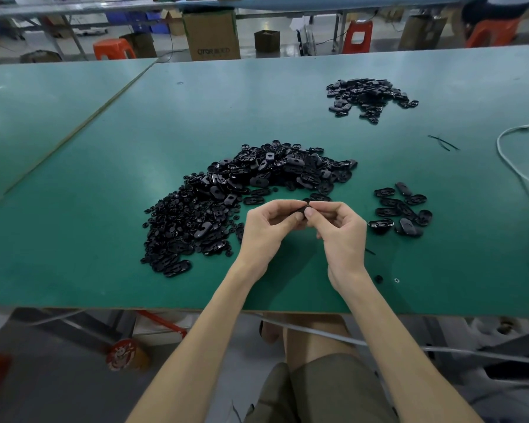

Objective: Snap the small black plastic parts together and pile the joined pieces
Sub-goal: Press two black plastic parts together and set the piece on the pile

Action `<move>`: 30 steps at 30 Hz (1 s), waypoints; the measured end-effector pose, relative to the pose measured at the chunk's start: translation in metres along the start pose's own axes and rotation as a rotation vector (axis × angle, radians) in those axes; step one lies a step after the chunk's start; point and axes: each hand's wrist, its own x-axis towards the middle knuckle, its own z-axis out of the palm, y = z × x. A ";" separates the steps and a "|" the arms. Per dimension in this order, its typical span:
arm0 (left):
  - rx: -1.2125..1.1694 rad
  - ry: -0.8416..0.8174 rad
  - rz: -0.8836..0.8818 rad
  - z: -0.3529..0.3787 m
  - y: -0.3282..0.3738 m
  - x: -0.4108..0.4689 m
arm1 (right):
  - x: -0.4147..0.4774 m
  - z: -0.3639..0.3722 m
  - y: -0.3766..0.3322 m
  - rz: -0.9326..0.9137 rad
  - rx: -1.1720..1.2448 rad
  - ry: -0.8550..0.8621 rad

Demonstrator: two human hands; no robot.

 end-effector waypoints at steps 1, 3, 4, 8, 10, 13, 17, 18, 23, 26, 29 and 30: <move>0.001 -0.003 -0.001 0.000 0.000 0.000 | 0.000 0.000 0.000 -0.001 -0.001 0.001; 0.005 -0.005 -0.004 0.001 0.000 0.000 | 0.000 0.000 0.000 -0.002 -0.004 -0.001; 0.007 -0.005 -0.005 0.001 0.000 0.000 | 0.000 0.000 0.000 -0.003 -0.005 -0.003; 0.030 0.006 -0.015 0.000 0.000 0.001 | 0.001 -0.001 0.001 -0.011 -0.018 -0.008; 0.052 0.008 -0.017 0.000 0.000 0.002 | 0.001 0.000 0.001 -0.009 -0.017 -0.010; 0.074 0.013 -0.019 0.001 0.000 0.002 | 0.001 0.000 0.001 -0.014 -0.024 -0.013; 0.087 0.025 -0.016 0.002 -0.001 0.002 | 0.002 0.001 0.001 -0.019 -0.044 -0.012; 0.083 0.030 -0.013 0.002 -0.001 0.002 | 0.002 0.001 0.001 -0.019 -0.043 -0.006; 0.092 0.074 0.014 0.007 0.008 0.002 | 0.004 0.001 0.002 -0.036 -0.048 -0.007; 0.151 0.114 0.058 0.018 0.026 0.010 | 0.005 0.001 0.002 -0.033 -0.073 0.003; 0.194 0.048 0.095 0.043 0.046 0.026 | 0.006 0.002 0.002 -0.026 -0.080 -0.025; 0.226 -0.005 0.093 0.054 0.050 0.032 | 0.006 0.003 0.001 -0.023 -0.090 -0.031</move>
